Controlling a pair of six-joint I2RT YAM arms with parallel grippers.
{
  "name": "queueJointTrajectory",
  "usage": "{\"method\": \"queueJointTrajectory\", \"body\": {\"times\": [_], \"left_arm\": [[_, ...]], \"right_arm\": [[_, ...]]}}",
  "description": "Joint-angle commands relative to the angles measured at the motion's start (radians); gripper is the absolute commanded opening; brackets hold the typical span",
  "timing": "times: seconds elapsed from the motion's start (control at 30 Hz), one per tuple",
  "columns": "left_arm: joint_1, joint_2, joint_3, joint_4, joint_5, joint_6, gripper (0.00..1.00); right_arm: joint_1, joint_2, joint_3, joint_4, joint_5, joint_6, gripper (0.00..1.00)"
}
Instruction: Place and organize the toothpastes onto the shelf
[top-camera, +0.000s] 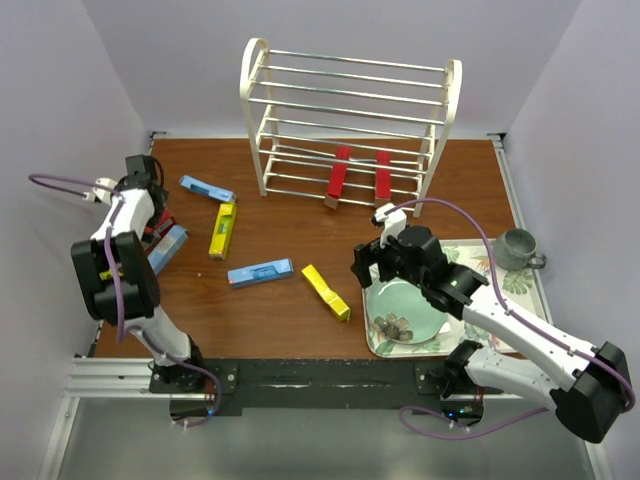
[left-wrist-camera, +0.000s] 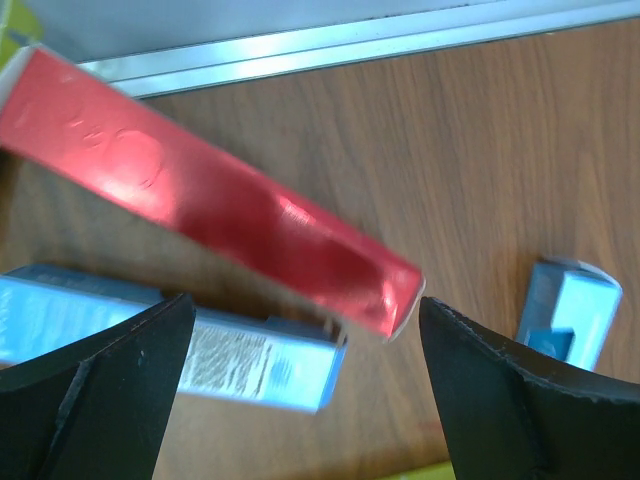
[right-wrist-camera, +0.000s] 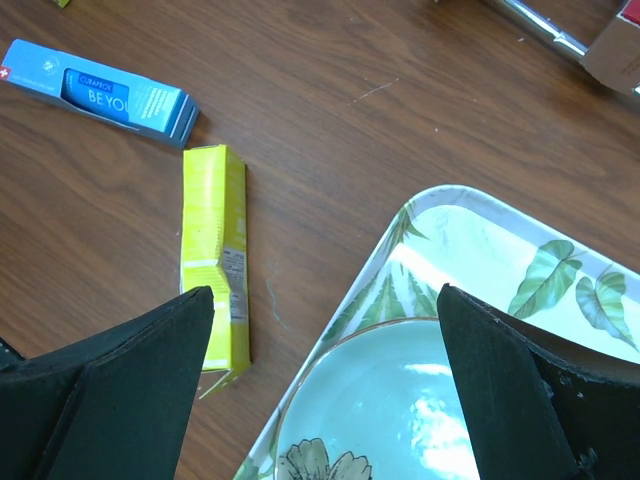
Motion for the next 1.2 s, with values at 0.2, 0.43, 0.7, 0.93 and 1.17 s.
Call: {"method": "queueJointTrajectory", "body": {"times": [0.2, 0.43, 0.7, 0.93, 1.17], "left_arm": [[0.030, 0.227, 0.190, -0.124, -0.010, -0.128, 1.00], [0.032, 0.293, 0.206, -0.112, 0.019, -0.161, 0.96], [0.032, 0.318, 0.219, -0.095, 0.067, -0.134, 0.77], [0.024, 0.238, 0.170, -0.055, 0.127, -0.043, 0.49], [-0.003, 0.137, 0.141, -0.023, 0.165, 0.110, 0.37]], "right_arm": [[0.001, 0.010, -0.026, 0.070, 0.053, -0.052, 0.99], [0.002, 0.020, -0.036, 0.087, 0.073, -0.064, 0.99], [0.005, 0.024, -0.042, 0.099, 0.076, -0.066, 0.98], [0.004, 0.020, -0.044, 0.105, 0.073, -0.064, 0.98], [0.008, 0.016, -0.041, 0.104, 0.060, -0.060, 0.99]]}}
